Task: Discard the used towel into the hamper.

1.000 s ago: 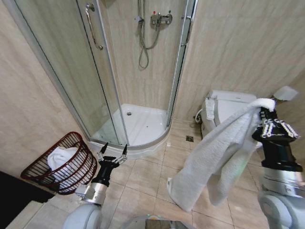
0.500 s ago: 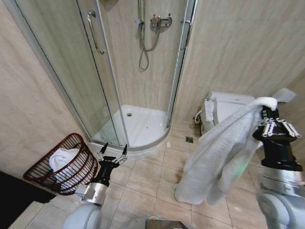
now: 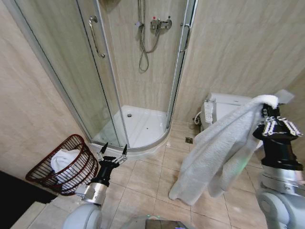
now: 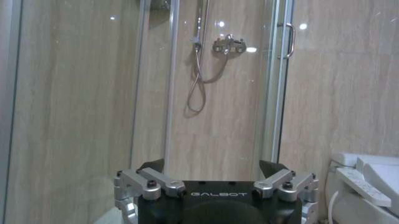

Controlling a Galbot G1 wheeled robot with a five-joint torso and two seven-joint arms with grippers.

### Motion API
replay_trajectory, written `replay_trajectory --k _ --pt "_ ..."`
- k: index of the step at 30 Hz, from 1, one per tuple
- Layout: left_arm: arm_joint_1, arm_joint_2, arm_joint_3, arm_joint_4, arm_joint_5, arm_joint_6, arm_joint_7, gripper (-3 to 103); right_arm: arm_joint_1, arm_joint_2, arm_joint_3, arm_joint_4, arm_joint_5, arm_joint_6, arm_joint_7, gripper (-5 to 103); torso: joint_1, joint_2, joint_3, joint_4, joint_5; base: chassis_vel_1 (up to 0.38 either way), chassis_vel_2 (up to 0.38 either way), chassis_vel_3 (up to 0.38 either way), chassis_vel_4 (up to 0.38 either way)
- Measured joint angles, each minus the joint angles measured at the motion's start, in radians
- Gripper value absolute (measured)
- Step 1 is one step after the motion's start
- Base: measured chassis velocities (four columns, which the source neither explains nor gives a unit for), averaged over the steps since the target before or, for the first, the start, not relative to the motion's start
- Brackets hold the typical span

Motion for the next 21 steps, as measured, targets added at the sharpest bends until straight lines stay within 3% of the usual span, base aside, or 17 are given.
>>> replay_trajectory --k 21 --pt "0.0 0.0 0.0 0.0 0.0 0.0 0.0 99 0.009 -0.021 0.016 0.008 0.034 -0.001 0.006 1 0.035 0.091 0.057 0.0 -0.0001 0.0 0.0 0.0 0.0"
